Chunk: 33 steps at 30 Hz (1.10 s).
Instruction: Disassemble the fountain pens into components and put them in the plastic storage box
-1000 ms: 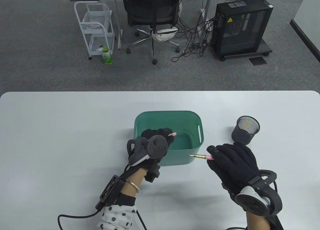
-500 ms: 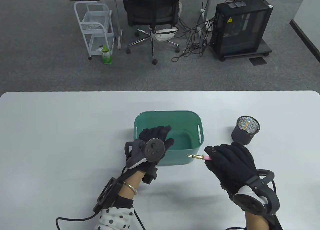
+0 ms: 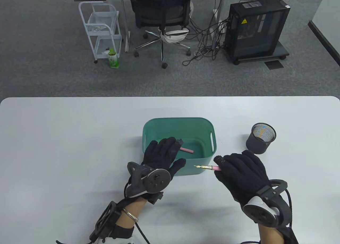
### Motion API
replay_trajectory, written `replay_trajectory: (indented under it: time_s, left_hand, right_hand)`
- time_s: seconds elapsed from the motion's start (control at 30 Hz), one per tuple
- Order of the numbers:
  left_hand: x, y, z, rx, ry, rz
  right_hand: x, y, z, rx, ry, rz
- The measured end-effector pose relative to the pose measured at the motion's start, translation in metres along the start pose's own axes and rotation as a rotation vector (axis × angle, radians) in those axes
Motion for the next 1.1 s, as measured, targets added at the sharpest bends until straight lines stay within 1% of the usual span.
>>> replay_trajectory:
  time_s: [0.23,0.53,0.83,1.1]
  left_hand:
    - [-0.012,-0.012,-0.021,0.059,-0.077,-0.008]
    - [-0.019,-0.016,-0.036,0.098,-0.116,0.009]
    - [-0.024,-0.016,-0.041,0.119,-0.128,-0.006]
    - [-0.022,-0.022,-0.042,0.153,-0.128,0.013]
  right_hand:
    - [-0.003,-0.002,-0.001,0.009,-0.015,-0.005]
    - [-0.01,-0.006,-0.001,0.026,-0.048,-0.016]
    - [-0.016,-0.011,-0.002,0.045,-0.078,-0.028]
    - [-0.021,-0.016,-0.003,0.063,-0.101,-0.02]
Point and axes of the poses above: the tracker on the back of each hand, its own y axis roughly to the little-finger side, its own z axis roughly from the wrist to the fingertips, x = y × z, the point moved 1 cm from there along z, roughly from the wrist to the fingertips, and after that the axes turned 10 degrees about y, right-handed, at the moved point
